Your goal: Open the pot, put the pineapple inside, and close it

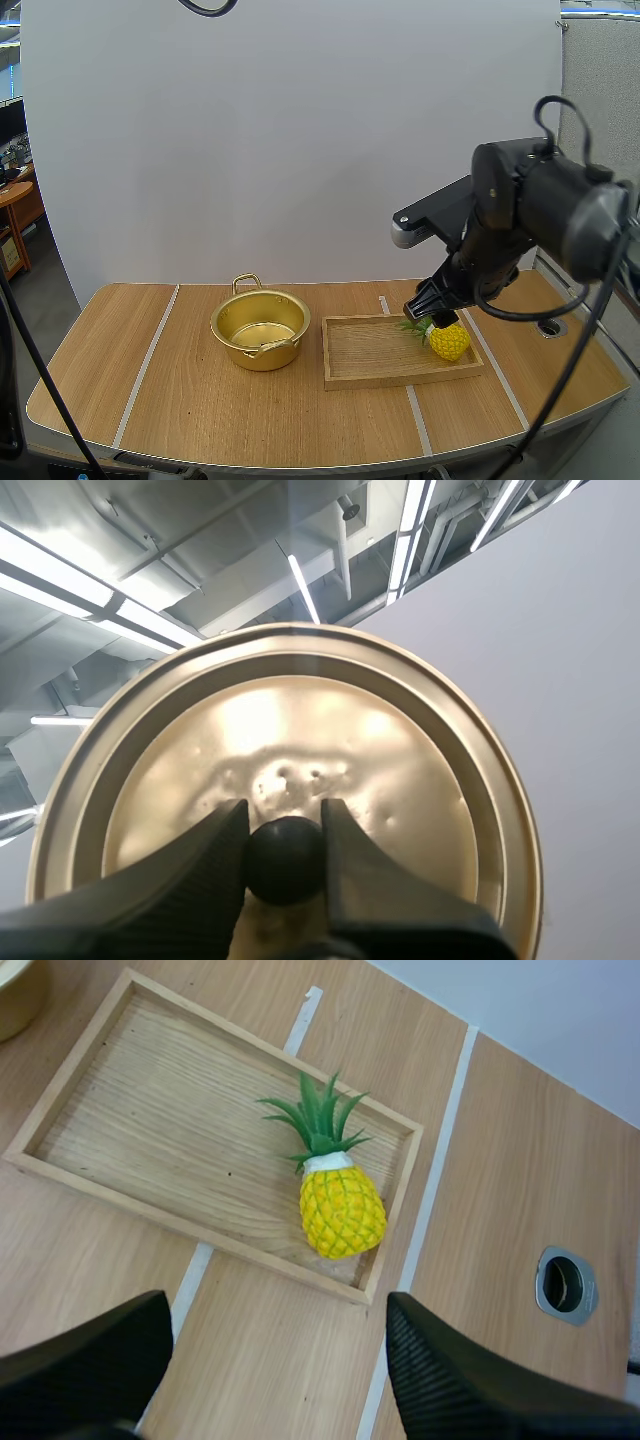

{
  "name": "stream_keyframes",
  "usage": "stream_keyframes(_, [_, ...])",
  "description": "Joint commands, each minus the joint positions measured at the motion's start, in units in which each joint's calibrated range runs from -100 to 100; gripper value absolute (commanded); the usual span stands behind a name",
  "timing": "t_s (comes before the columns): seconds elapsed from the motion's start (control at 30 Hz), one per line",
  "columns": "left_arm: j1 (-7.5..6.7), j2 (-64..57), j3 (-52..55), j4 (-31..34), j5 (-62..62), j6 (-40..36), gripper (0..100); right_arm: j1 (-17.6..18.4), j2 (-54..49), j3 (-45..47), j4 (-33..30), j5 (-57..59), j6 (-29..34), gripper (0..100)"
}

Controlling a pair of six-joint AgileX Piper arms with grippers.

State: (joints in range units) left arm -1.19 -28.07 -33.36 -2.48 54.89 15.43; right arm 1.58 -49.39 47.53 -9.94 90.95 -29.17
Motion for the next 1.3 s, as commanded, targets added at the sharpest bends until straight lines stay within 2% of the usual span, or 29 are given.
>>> stream_keyframes(0.0, [-0.10,-0.2,-0.4,0.7,-2.3,-0.4,0,-0.2,2.1,-0.4,-0.3,-3.4,-1.4,100])
stream_keyframes(0.23, [-0.10,-0.2,-0.4,0.7,-2.3,-0.4,0,-0.5,5.5,-0.4,-0.4,-8.3,-3.7,100])
stream_keyframes(0.4, [-0.10,-0.2,-0.4,0.7,-2.3,-0.4,0,-3.7,6.7,-0.6,0.4,-12.2,-8.0,100])
stream_keyframes(0.47, [-0.10,-0.2,-0.4,0.7,-2.4,-0.4,0,-5.5,7.3,-1.5,2.7,-12.8,-11.1,100])
stream_keyframes(0.6, [-0.10,-0.2,-0.4,0.7,-2.4,-0.4,0,-9.6,9.7,-3.8,11.1,-10.6,-19.4,100])
stream_keyframes(0.73, [-0.10,-0.2,-0.4,0.7,-2.4,-0.4,0,-12.1,12.8,-4.5,15.2,-8.8,-24.9,100])
stream_keyframes(1.07, [-0.10,-0.2,-0.4,0.7,-2.4,-0.4,0,-12.8,21.2,-4.5,15.6,-11.9,-32.7,100])
stream_keyframes(1.27, [-0.10,-0.2,-0.4,0.7,-2.4,-0.4,0,-12.8,24.7,-4.5,15.4,-17.7,-34.9,100])
